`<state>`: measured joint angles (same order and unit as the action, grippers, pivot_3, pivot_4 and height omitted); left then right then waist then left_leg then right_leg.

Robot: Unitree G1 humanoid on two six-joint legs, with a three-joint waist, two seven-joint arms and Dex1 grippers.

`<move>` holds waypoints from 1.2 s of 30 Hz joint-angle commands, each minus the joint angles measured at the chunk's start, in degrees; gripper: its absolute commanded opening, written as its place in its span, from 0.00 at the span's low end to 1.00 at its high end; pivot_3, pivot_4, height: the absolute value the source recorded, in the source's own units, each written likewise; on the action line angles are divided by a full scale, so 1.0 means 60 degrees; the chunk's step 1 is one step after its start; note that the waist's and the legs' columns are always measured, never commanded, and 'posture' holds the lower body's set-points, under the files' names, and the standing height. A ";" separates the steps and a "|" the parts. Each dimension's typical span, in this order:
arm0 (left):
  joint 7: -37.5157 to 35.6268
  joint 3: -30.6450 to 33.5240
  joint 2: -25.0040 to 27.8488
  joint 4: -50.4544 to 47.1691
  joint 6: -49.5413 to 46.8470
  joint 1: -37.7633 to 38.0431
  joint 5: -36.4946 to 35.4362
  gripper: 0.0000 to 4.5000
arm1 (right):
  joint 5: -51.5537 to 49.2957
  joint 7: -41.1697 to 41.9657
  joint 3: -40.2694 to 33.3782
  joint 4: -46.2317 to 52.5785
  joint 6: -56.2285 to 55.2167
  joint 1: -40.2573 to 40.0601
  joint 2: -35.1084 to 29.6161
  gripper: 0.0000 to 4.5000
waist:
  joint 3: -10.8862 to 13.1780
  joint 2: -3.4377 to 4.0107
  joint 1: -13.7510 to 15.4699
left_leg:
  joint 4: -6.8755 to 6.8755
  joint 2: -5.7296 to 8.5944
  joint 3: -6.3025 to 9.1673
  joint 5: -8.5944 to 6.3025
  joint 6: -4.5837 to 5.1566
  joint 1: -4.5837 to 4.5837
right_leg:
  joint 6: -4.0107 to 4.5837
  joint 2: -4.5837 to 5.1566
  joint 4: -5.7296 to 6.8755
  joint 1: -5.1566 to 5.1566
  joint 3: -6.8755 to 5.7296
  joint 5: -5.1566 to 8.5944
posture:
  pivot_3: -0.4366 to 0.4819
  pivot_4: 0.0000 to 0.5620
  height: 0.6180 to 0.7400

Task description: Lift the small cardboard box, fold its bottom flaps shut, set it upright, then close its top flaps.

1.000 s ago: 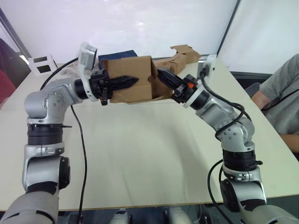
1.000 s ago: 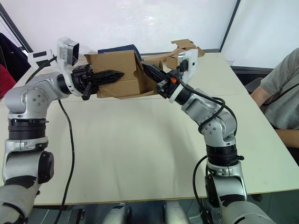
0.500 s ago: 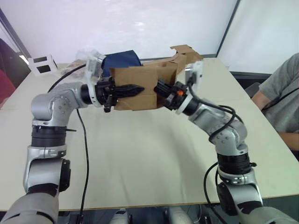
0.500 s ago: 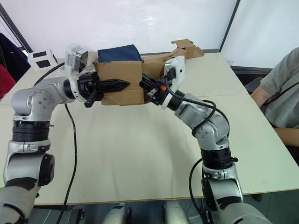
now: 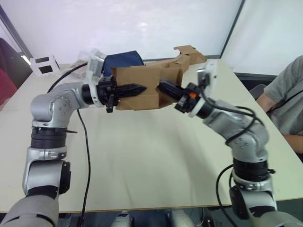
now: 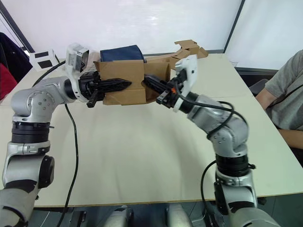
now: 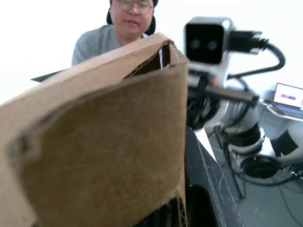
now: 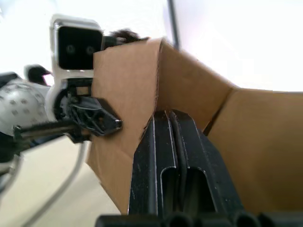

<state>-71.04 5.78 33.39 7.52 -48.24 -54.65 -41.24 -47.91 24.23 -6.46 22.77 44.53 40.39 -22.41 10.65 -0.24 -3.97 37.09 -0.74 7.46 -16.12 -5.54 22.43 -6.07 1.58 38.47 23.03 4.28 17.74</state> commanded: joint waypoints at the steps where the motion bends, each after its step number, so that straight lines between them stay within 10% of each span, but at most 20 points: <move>1: 0.0124 0.0021 0.0022 -0.0557 0.0216 -0.0336 -0.0102 0.00 | -0.1361 -0.0499 -0.1147 0.0960 0.0418 -0.0225 -0.0301 0.01 | 0.0000 0.0000 0.0001 | 0.0000 0.0000 0.0000 -0.0005 0.0009 -0.0001 | 0.0000 -0.0001 0.0000 0.0000 0.0000 0.0000 | 0.48 0.27 1.00; 13: 0.0053 -0.0223 -0.0022 -0.0274 0.0515 -0.0477 0.0071 0.00 | -0.0520 0.0525 -0.0484 0.1346 0.0108 -0.2854 -0.1627 0.01 | 0.0000 0.0000 -0.0005 | 0.0001 0.0000 -0.0005 -0.0018 0.0033 -0.0005 | 0.0000 -0.0006 -0.0004 -0.0007 0.0004 0.0000 | 0.48 0.27 1.00; 36: -0.0062 -0.0263 0.0309 -0.0895 0.0082 0.0074 -0.0330 0.00 | 0.0148 0.1339 0.0558 0.0608 -0.0734 -0.1855 -0.0535 0.01 | 0.0002 0.0000 0.0011 | 0.0003 0.0000 -0.0003 -0.0018 0.0032 -0.0003 | 0.0000 -0.0003 -0.0009 -0.0009 0.0002 0.0001 | 0.48 0.27 1.00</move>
<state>-71.22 3.52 34.90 3.83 -48.41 -53.95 -42.34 -45.30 30.97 -3.14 24.60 40.22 27.90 -25.90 10.66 -0.24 -3.90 37.11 -0.75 7.45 -16.23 -5.34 22.41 -6.08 1.56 38.41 22.98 4.29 17.74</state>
